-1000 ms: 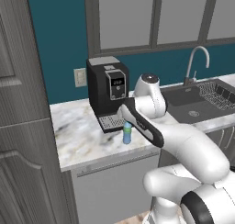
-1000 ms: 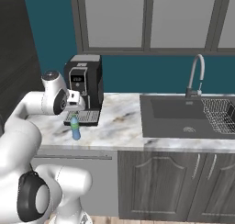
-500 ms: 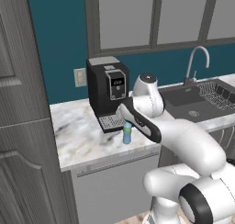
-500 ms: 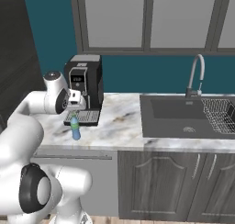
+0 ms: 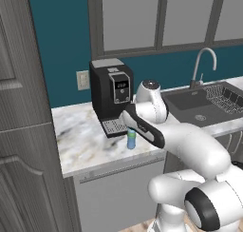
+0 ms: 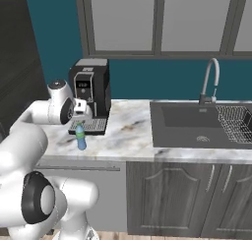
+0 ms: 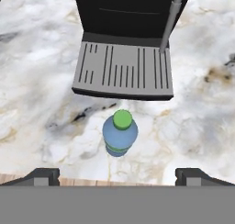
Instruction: Move the drinks to the dining counter.
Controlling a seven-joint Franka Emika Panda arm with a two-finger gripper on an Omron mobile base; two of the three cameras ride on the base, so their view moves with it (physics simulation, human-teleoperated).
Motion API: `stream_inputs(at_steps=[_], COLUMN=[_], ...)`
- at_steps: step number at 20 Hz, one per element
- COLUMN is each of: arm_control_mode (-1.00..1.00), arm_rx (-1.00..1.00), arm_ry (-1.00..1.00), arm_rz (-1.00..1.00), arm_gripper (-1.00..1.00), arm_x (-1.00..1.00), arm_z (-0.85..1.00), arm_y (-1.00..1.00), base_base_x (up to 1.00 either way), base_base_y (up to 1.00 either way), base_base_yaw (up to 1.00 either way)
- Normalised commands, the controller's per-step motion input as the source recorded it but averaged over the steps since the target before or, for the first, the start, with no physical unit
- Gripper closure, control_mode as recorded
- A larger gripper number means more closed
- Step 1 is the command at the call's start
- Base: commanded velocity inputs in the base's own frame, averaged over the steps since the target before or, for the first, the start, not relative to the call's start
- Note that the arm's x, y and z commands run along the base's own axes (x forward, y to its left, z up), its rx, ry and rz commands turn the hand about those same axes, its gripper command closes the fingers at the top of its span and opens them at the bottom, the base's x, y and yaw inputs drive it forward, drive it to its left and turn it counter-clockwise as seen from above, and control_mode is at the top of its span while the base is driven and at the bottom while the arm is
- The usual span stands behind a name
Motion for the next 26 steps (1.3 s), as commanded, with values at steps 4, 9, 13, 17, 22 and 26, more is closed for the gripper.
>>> stream_inputs(at_steps=[4,9,13,17,22,26], arm_control_mode=[-1.00,-1.00,-1.00,-1.00,-1.00,-1.00], arm_rx=[0.00,0.00,0.00,0.00,0.00,0.00], arm_ry=[0.00,0.00,0.00,0.00,0.00,0.00], arm_rz=[0.00,0.00,0.00,0.00,0.00,0.00], arm_gripper=[-1.00,-1.00,-1.00,-1.00,-1.00,-1.00], arm_x=[0.04,0.14,0.28,0.29,0.24,0.16], arm_z=[-0.11,-0.05,-0.04,-0.02,-0.03,-0.03], arm_y=[0.00,0.00,0.00,0.00,0.00,0.00], base_base_x=[0.00,0.00,0.00,0.00,0.00,0.00], base_base_y=[0.00,0.00,0.00,0.00,0.00,0.00], base_base_yaw=[0.00,0.00,0.00,0.00,0.00,0.00])
